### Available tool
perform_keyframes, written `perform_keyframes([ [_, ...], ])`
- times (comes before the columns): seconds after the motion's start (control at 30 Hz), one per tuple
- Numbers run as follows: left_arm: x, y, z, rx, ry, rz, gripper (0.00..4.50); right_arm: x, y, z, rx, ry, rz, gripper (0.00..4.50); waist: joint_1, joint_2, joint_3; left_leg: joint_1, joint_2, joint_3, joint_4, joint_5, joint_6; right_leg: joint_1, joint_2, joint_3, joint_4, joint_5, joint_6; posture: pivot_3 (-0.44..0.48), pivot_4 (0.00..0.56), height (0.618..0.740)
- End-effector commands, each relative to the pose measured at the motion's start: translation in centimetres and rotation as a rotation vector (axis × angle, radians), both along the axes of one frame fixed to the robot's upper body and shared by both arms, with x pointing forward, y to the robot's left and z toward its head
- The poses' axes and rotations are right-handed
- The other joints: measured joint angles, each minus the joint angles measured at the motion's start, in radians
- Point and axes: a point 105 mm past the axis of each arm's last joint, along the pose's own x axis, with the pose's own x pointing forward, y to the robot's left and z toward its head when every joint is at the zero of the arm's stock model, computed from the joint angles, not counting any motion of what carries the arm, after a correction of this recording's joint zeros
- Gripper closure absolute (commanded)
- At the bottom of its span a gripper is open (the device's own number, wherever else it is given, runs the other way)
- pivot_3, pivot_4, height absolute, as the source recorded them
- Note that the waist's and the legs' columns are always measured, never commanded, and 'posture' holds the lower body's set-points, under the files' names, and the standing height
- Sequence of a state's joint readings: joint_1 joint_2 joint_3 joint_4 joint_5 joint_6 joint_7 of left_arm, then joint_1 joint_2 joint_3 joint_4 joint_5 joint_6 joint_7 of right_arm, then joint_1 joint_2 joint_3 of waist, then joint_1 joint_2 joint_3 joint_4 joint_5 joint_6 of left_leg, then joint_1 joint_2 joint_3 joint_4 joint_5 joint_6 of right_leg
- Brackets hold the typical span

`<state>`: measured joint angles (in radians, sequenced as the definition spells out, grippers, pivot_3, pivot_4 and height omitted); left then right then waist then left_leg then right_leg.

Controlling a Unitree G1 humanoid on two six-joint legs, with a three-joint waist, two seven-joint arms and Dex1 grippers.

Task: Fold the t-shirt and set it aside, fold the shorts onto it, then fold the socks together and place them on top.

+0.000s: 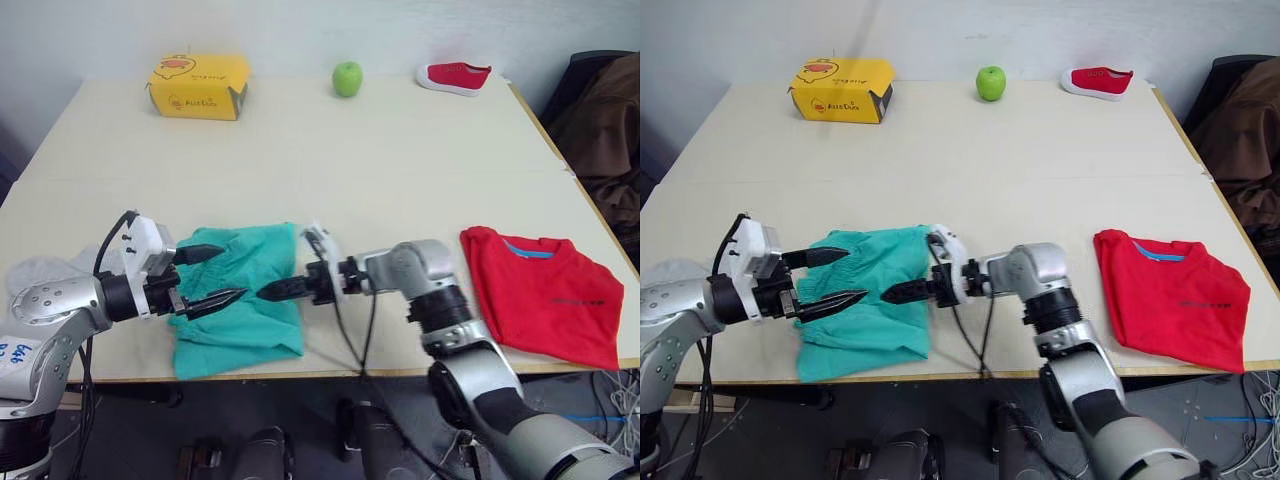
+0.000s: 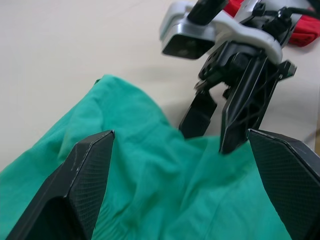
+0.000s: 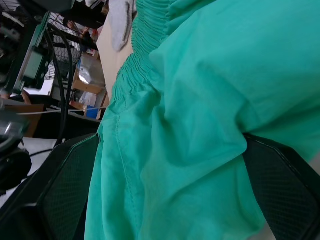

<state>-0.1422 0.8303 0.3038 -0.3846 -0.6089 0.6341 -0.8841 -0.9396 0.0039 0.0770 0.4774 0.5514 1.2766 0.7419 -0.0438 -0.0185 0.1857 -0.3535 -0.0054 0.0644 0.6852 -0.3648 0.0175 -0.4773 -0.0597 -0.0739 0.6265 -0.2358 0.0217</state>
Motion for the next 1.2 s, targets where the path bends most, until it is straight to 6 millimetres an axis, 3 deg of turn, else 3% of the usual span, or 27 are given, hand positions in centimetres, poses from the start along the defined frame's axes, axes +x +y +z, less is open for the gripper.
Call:
perform_keyframes([
  [0.03,-0.4,-0.5,1.1,-0.001,-0.047,-0.022,0.05,0.9,0.6,-0.7,-0.010,0.032,-0.058,0.00,0.000,0.000,0.000,0.000,0.000,0.000,0.000,0.000,0.000,0.000,0.000,0.000,0.000,0.000,0.000,0.000,0.150,0.740],
  [0.13,-0.6,-0.3,1.1,0.003,-0.051,-0.010,0.00,1.1,0.7,-0.8,-0.012,0.038,-0.067,0.63,0.000,0.000,0.000,0.000,0.000,0.000,0.000,0.000,0.000,0.000,0.000,0.000,-0.001,0.000,0.000,0.000,0.150,0.740],
  [0.5,-0.4,0.4,0.9,0.003,-0.049,0.024,0.00,1.4,0.3,-0.7,-0.035,-0.009,-0.064,4.42,-0.006,-0.001,0.000,0.001,0.000,0.000,-0.001,0.000,0.000,0.002,0.000,0.000,-0.001,0.000,0.000,0.000,0.150,0.740],
  [0.7,-0.5,0.6,0.3,0.003,-0.013,0.008,0.00,1.8,-1.2,1.1,-0.006,-0.034,-0.079,4.47,0.000,-0.001,0.000,0.001,0.000,-0.001,-0.001,0.000,0.000,0.001,-0.001,0.000,-0.001,0.000,0.000,0.000,0.150,0.740],
  [0.97,-0.4,-0.4,-0.1,-0.006,-0.003,-0.040,0.00,1.7,-7.2,4.5,0.018,-0.071,-0.131,4.47,0.014,-0.001,0.000,-0.003,0.000,-0.001,-0.001,0.000,0.002,-0.001,0.000,-0.001,-0.004,0.000,0.000,0.000,0.150,0.740],
  [1.07,-0.4,-0.5,-0.3,-0.007,0.005,-0.053,0.00,1.5,-8.2,4.6,0.016,-0.084,-0.143,4.47,0.013,-0.001,0.000,-0.003,0.000,-0.001,-0.001,0.000,0.002,-0.001,0.000,-0.001,-0.005,0.000,0.000,0.000,0.150,0.740],
  [1.2,0.1,-0.2,-0.5,0.014,0.003,-0.054,0.00,1.7,-7.4,2.9,-0.032,-0.099,-0.172,4.29,0.009,-0.001,0.000,-0.002,0.000,0.000,-0.001,0.000,0.001,-0.001,0.000,0.000,-0.004,0.000,0.000,0.000,0.150,0.740],
])
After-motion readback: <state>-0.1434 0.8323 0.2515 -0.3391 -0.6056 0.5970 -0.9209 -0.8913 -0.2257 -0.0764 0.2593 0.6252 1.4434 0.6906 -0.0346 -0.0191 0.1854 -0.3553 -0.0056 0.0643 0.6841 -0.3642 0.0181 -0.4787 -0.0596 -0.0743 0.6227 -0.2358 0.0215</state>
